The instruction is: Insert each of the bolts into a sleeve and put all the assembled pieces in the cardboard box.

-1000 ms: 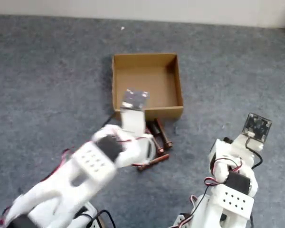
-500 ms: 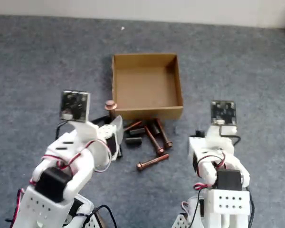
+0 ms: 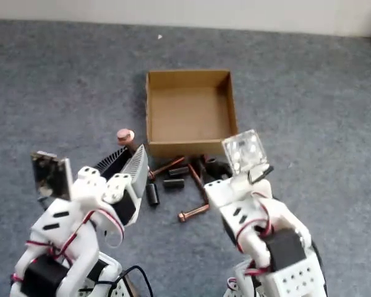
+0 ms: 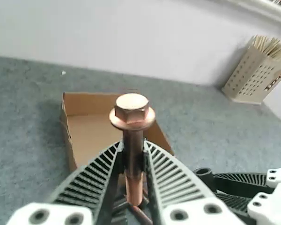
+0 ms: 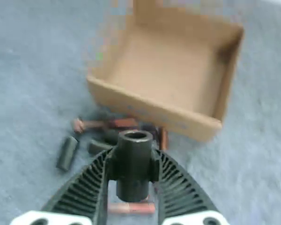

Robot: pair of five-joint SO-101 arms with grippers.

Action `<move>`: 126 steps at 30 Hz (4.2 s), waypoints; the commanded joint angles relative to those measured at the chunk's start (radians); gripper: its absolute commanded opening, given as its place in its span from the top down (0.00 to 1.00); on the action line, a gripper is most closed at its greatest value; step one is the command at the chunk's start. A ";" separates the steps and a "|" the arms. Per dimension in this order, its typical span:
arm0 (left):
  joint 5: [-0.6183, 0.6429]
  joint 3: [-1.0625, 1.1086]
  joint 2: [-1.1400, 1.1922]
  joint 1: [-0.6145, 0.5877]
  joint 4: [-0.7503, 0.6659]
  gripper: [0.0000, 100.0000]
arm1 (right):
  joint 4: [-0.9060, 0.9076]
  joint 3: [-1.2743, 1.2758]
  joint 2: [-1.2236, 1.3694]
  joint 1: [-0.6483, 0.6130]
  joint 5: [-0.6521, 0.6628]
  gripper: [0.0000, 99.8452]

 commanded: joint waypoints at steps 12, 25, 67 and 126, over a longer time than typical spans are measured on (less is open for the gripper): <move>0.109 -0.007 -0.088 -0.001 -0.080 0.99 | -0.108 0.278 -0.483 -0.186 0.041 0.99; 0.129 0.173 -0.090 0.107 -0.218 0.99 | -0.156 0.325 -0.513 -0.315 0.091 0.99; 0.101 0.266 -0.213 0.199 -0.241 0.99 | -0.151 0.332 -0.513 -0.242 0.175 0.99; 0.098 0.317 -0.197 0.375 0.069 0.80 | -0.163 0.331 -0.513 -0.061 0.169 0.99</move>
